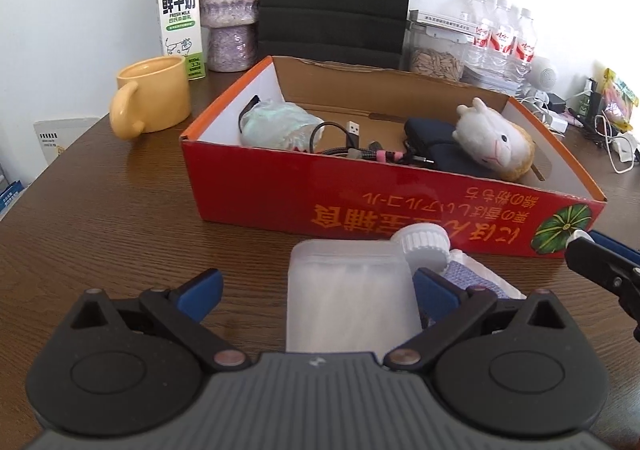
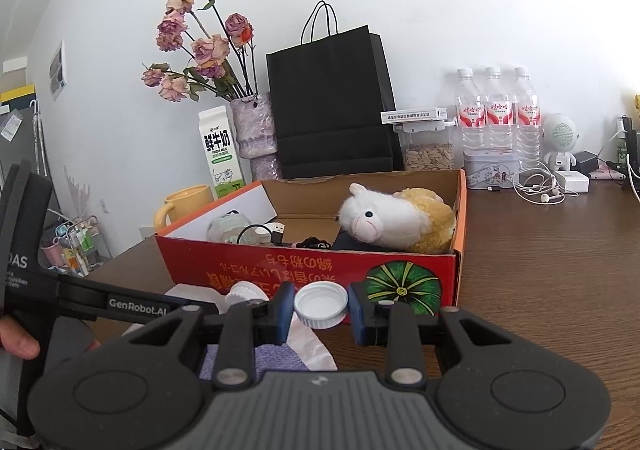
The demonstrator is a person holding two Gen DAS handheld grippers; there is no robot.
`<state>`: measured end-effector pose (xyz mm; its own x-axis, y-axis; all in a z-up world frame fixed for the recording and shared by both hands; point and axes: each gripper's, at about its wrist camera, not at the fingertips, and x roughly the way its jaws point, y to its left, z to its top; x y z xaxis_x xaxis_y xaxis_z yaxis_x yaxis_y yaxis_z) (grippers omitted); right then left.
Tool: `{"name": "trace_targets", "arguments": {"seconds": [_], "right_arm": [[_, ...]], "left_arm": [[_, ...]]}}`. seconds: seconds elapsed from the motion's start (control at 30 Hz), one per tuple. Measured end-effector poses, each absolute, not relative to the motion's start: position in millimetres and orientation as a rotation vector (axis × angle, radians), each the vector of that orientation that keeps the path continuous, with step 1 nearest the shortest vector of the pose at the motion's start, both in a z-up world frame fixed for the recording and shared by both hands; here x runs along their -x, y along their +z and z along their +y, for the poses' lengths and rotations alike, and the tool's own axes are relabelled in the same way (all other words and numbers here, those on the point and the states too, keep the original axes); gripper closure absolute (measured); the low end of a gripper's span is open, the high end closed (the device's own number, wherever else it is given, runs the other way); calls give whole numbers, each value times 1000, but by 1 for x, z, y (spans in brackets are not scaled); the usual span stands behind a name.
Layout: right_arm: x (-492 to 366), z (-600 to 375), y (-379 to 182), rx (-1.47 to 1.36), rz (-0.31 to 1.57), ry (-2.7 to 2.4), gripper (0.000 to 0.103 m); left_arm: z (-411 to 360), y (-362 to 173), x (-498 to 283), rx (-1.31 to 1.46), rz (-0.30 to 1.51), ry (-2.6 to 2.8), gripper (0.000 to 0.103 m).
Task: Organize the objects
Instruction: 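Lower the left tool onto the clear plastic bag while the right tool holds the cap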
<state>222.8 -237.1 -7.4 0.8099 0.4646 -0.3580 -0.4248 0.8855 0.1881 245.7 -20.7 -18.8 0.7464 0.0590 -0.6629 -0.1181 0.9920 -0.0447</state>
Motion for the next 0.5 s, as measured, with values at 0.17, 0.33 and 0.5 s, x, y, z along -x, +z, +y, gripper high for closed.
{"name": "trace_targets", "arguments": {"seconds": [0.17,0.33,0.5], "right_arm": [[-223,-237,-8,-99,412,478,75],[-223,-236,-9,-93,419,479,75],[-224,-234,-11,-84,426,476,75]], "left_arm": [[-18,-25,-244,55,758,95,2],[-13,-29,-235,56,772,91,10],[-14,-31,-226,55,752,87,18]]}}
